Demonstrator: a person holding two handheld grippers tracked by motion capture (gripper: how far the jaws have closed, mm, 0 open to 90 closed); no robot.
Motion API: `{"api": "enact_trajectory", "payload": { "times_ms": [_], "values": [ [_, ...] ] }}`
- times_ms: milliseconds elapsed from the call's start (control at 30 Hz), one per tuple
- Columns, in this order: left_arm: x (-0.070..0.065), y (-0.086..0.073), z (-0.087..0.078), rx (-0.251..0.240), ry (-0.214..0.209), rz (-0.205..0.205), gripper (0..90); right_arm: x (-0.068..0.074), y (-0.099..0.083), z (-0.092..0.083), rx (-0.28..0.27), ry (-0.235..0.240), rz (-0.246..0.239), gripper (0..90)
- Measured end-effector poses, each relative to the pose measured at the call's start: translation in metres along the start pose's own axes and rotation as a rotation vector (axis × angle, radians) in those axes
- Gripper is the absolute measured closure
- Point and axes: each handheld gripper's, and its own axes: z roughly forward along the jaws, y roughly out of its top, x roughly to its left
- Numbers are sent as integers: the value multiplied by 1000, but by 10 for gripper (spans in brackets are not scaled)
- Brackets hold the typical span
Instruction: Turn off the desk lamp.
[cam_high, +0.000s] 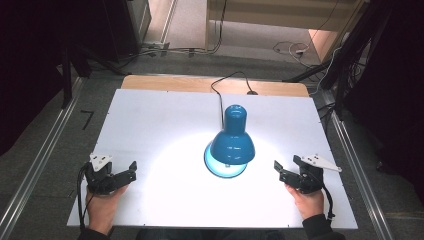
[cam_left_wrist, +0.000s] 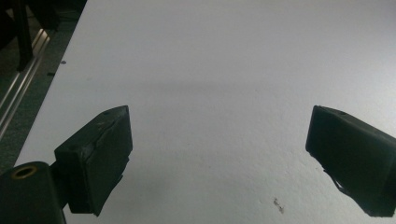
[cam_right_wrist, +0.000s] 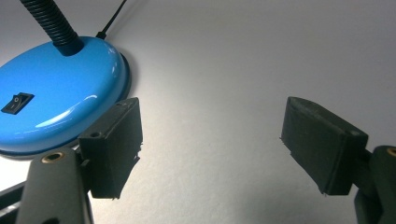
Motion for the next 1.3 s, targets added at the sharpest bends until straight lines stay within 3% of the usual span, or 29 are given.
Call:
{"api": "enact_trajectory", "payload": {
  "times_ms": [333, 1300],
  "values": [
    [0, 0, 1, 0, -4, -3, 80, 16, 2, 8, 14, 29, -38, 199],
    [0, -1, 2, 3, -11, -3, 80, 47, 7, 24, 26, 103, -81, 217]
  ]
}}
